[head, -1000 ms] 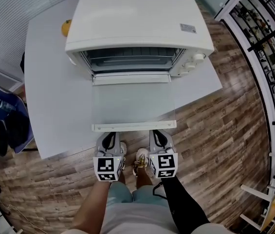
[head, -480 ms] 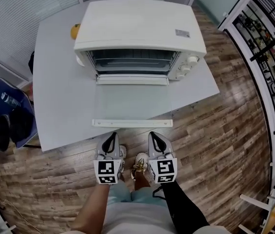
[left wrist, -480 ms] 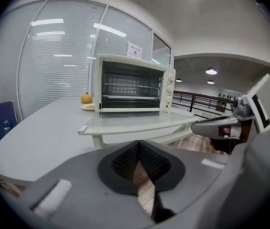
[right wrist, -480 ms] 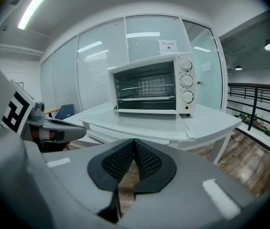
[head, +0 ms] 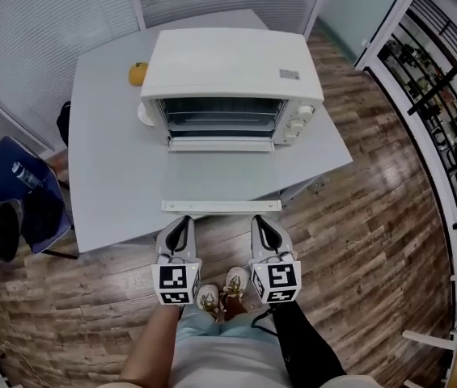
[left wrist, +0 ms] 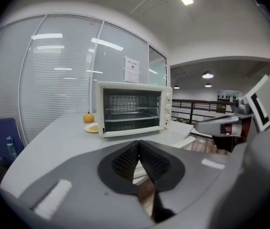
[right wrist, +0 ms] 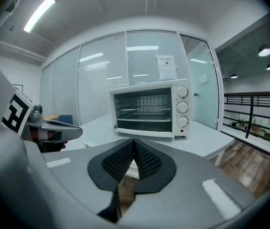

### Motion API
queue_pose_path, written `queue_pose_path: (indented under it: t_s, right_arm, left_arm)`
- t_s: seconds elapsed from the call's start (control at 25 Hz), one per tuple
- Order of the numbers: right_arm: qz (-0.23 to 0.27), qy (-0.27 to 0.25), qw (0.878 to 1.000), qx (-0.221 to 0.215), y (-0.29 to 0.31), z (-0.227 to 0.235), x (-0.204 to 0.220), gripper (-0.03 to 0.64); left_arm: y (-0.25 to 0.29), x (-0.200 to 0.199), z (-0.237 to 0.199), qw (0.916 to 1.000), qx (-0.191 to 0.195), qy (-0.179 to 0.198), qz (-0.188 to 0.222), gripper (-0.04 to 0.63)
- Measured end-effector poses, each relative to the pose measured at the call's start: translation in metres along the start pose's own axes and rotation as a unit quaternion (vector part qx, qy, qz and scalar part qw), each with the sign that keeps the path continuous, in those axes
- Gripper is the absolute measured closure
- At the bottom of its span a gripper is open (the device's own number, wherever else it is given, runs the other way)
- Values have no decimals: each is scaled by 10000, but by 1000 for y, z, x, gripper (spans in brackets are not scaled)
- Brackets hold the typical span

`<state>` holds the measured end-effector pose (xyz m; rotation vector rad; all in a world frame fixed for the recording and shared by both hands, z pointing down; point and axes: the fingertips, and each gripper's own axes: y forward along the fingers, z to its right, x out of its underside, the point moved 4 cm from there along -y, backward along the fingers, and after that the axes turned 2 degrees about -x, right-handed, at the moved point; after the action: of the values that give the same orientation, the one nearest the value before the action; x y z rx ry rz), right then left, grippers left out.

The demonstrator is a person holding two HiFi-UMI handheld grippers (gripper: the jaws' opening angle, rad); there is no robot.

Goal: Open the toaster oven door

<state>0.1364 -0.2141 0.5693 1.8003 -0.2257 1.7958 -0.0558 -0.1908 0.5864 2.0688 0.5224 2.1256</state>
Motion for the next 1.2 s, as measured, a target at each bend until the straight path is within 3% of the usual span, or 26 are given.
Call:
queue_pose_path:
  t_s: [0.24, 0.64, 1.04, 1.2]
  right_arm:
    - [406, -49, 9986, 333, -26, -3, -50, 614]
    - [849, -371, 9943, 521, -56, -32, -130, 614]
    - [1199, -658, 9887, 614, -82, -47, -182, 614]
    - [1363, -648, 9868, 589, -90, -47, -200, 614]
  left_arm:
    - [-19, -60, -5, 9979, 283, 456, 376, 538]
    - [-58, -154, -23, 9910, 537, 664, 1033, 538]
    - [-86, -206, -31, 9853, 817, 786, 1281, 538]
    - [-96, -226, -34, 9833, 743, 839, 1436, 538]
